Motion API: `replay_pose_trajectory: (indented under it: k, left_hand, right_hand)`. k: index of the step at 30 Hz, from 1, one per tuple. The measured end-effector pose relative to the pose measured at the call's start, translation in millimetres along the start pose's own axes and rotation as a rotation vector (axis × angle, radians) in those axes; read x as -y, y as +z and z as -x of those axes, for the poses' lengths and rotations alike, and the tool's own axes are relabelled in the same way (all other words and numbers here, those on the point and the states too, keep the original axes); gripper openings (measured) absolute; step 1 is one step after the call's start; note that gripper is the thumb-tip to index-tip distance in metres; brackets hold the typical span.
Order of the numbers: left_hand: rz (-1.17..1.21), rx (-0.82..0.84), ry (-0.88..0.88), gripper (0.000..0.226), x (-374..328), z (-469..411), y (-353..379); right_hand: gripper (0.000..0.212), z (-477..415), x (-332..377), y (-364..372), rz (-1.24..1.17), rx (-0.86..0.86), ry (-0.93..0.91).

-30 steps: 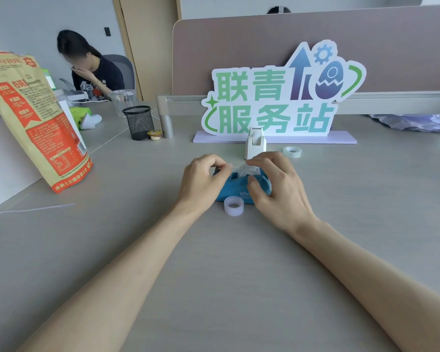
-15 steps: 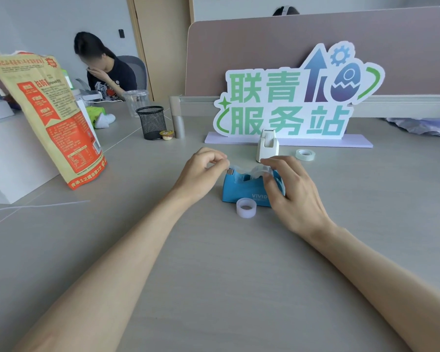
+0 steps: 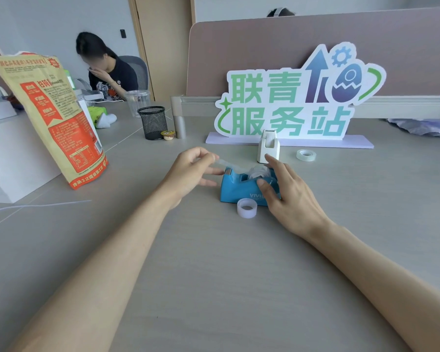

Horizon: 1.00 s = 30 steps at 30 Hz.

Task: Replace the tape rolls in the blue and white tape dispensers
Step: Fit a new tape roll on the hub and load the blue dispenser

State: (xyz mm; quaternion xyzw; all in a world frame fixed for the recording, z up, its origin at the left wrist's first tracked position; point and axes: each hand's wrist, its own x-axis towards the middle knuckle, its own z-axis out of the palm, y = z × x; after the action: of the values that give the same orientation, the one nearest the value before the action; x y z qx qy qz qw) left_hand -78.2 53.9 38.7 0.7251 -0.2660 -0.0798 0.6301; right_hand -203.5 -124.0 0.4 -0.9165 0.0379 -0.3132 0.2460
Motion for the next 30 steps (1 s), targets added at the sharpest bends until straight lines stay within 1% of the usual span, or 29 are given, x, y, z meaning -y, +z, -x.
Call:
replay_pose_trajectory:
  k: [5, 13, 20, 26, 30]
  left_hand:
    - [-0.054, 0.018, -0.034, 0.018, 4, 5, -13]
    - [-0.146, -0.045, -0.025, 0.015, 8, 2, -12]
    - [-0.217, -0.046, -0.046, 0.015, 14, 1, -14]
    - [-0.305, -0.033, -0.073, 0.016, 21, 0, -16]
    - [-0.379, 0.029, -0.123, 0.02, 25, 0, -13]
  right_hand:
    - [0.053, 0, 0, 0, -0.012, 0.01, 0.01]
    - [0.051, 1, 0, 0, -0.006, 0.007, 0.01]
    - [0.051, 1, 1, -1, -0.016, 0.001, 0.013]
    - [0.051, 1, 0, 0, -0.01, -0.003, 0.012]
    - [0.05, 1, 0, 0, -0.006, -0.003, 0.01]
